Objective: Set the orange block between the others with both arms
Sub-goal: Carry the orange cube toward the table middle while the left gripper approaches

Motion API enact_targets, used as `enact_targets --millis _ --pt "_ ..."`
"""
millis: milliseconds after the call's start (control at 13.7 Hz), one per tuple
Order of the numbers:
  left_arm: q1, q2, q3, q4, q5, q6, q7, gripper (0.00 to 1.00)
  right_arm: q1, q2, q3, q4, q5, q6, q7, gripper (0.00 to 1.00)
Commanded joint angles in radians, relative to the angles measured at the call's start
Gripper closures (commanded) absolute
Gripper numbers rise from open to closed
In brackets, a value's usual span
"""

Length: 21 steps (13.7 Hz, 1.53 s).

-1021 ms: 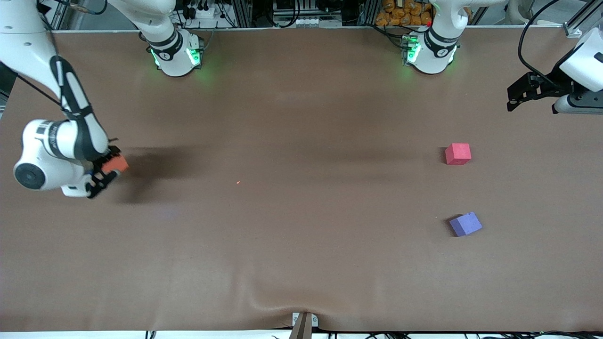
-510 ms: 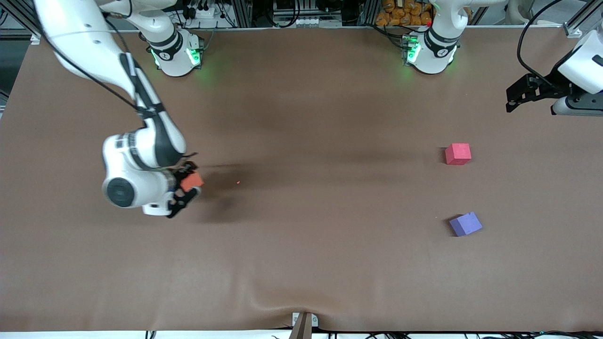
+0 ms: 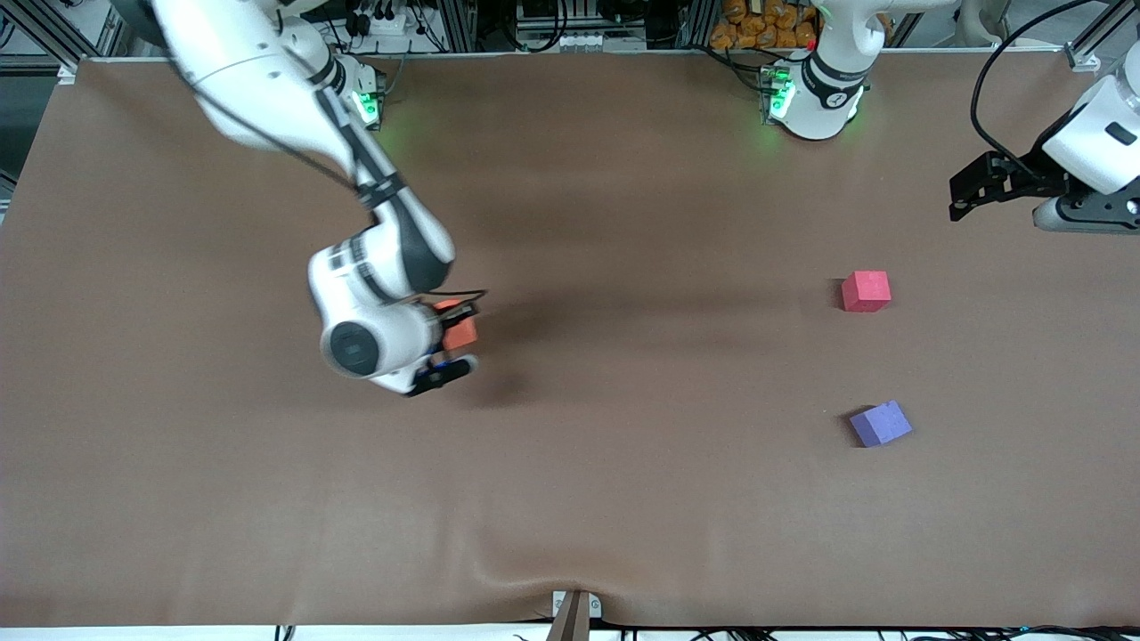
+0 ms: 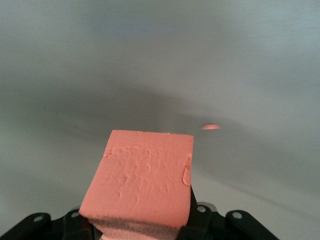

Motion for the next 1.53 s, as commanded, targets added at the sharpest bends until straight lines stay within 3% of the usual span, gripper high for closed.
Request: enact_targets --millis 0,219,292,365,438,802,948,1240,1458 --pt "-0.012 0.041 -0.027 0.03 -0.021 0.033 -0.079 0.0 0.095 0.106 -0.013 0.136 0.021 -0.016 0.182 1.0" --pt "-0.014 0.103 -0.101 0.032 -0.007 0.081 -0.212 0.0 0.095 0.186 -0.013 0.208 0.024 0.004 0.198 0.95" --pt "-0.017 0.127 -0.122 0.033 -0.005 0.095 -0.252 0.0 0.095 0.202 -0.013 0.214 0.024 0.021 0.2 0.77" --pt "-0.026 0.153 -0.141 0.033 -0.004 0.105 -0.286 0.0 0.091 0.208 -0.013 0.216 0.024 0.027 0.2 0.43" --pt "-0.04 0.178 -0.147 0.033 -0.004 0.113 -0.323 0.0 0.082 0.209 -0.013 0.214 0.024 0.027 0.198 0.01" --pt "-0.162 0.305 -0.15 0.035 0.01 0.196 -0.582 0.0 0.059 0.145 -0.016 0.214 0.025 -0.037 0.203 0.0" --pt "-0.205 0.383 -0.15 0.096 0.006 0.207 -0.671 0.0 0.014 0.079 -0.031 0.214 0.013 -0.104 0.189 0.0" --pt "-0.316 0.553 -0.149 0.257 0.005 0.227 -0.741 0.0 -0.067 -0.008 -0.038 0.207 0.013 -0.114 0.204 0.0" --pt "-0.4 0.636 -0.143 0.291 0.005 0.372 -0.78 0.0 -0.165 -0.088 -0.038 0.202 0.013 -0.181 0.204 0.0"
